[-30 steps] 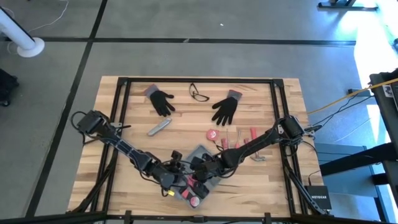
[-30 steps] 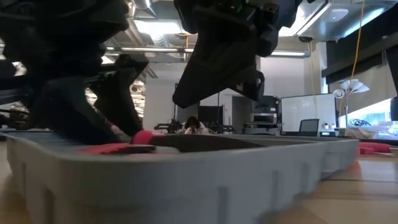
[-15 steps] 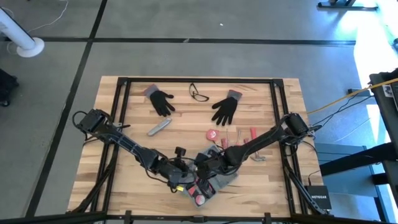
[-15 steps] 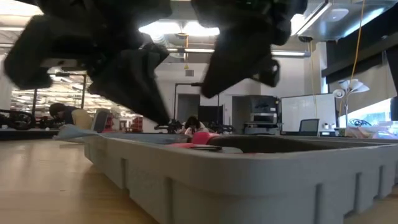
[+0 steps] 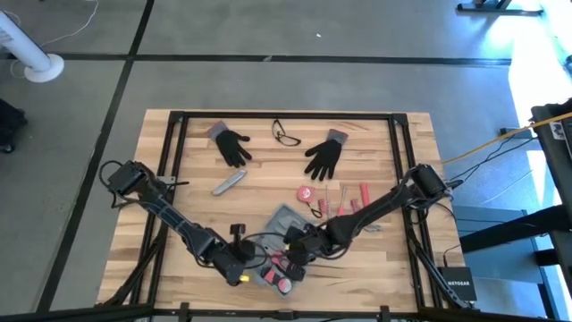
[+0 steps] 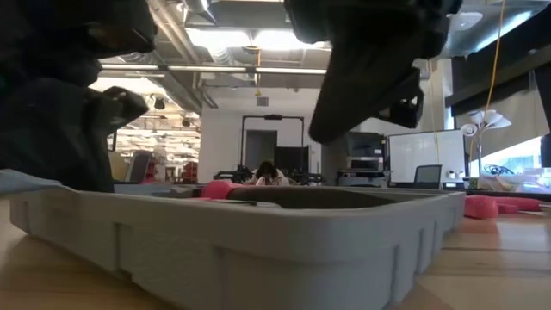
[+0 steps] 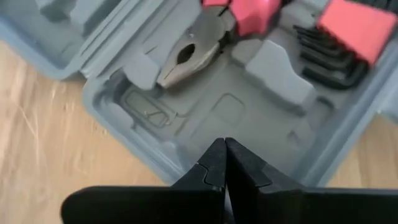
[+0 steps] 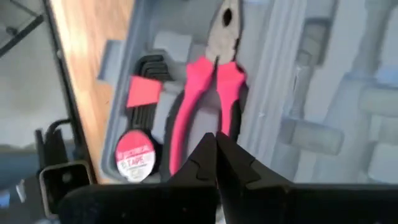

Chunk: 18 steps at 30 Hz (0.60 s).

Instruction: Prefit tool cases

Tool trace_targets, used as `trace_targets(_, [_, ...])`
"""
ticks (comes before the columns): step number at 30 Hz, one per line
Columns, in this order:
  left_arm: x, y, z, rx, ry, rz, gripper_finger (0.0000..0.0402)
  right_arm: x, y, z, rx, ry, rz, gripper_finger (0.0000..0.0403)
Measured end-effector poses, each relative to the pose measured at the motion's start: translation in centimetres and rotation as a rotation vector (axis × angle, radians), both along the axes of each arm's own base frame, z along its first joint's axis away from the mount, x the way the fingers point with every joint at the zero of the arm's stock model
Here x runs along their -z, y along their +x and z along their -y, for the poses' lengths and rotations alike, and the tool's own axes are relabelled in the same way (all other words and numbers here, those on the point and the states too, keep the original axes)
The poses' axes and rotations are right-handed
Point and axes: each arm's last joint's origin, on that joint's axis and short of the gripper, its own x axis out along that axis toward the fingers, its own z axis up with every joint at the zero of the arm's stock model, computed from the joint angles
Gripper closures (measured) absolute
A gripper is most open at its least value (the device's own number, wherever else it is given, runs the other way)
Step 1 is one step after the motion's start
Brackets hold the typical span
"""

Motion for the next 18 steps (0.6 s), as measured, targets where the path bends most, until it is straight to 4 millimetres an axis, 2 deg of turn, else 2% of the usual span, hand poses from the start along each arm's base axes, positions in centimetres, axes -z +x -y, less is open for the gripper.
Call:
trace_targets(9, [0.5, 0.2, 0.2, -0.099, -0.107, 0.028, 0.0401, 3.8, 1.5, -0.8, 0.125, 0.093, -0.010, 0.0403])
trace_targets(18, [2.1, 1.0, 1.0, -0.127, -0.181, 0.063, 0.0401, 4.8, 1.7, -0.8, 0.232, 0.106, -0.014, 0.0403])
